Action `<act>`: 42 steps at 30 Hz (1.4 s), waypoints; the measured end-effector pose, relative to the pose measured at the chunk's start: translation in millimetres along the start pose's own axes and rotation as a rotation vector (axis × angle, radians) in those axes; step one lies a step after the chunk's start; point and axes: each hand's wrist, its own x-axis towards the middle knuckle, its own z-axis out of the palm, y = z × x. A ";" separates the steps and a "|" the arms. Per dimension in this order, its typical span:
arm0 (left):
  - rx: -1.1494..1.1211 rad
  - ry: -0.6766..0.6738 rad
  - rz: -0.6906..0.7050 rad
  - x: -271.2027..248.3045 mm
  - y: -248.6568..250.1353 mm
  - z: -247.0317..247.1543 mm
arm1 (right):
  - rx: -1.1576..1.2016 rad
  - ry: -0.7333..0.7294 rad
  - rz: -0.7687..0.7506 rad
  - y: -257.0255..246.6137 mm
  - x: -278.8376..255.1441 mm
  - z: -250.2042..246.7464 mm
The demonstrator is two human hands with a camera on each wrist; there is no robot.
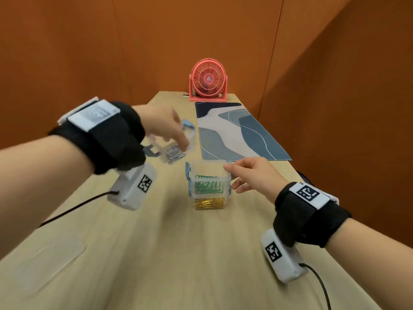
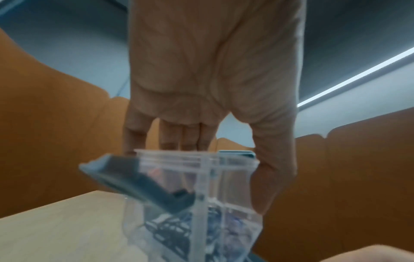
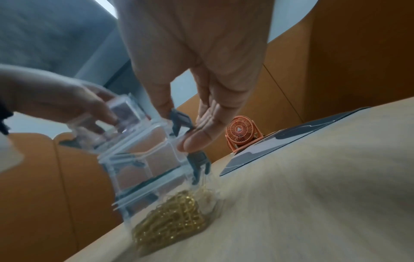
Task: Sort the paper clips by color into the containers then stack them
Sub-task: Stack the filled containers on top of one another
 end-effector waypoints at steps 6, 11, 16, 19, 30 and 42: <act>0.097 -0.190 0.219 1.2 55.0 15.5 | 0.140 -0.029 0.126 -2.7 -2.0 4.2; 0.186 -0.216 0.199 6.3 62.1 29.9 | 0.153 -0.046 0.108 1.1 -3.1 1.0; 0.233 -0.178 0.201 4.5 58.1 29.5 | 0.107 -0.065 0.069 -1.2 -4.8 -1.8; 0.238 -0.159 0.228 3.6 56.8 35.5 | -0.053 -0.001 -0.049 -3.9 -6.7 -1.4; 0.204 -0.223 0.226 -6.5 51.2 30.0 | -0.476 -0.119 -0.183 -23.3 -16.2 -5.0; -0.472 -0.155 -0.337 -2.8 14.2 23.4 | -0.099 -0.089 -0.240 -22.4 -3.9 11.4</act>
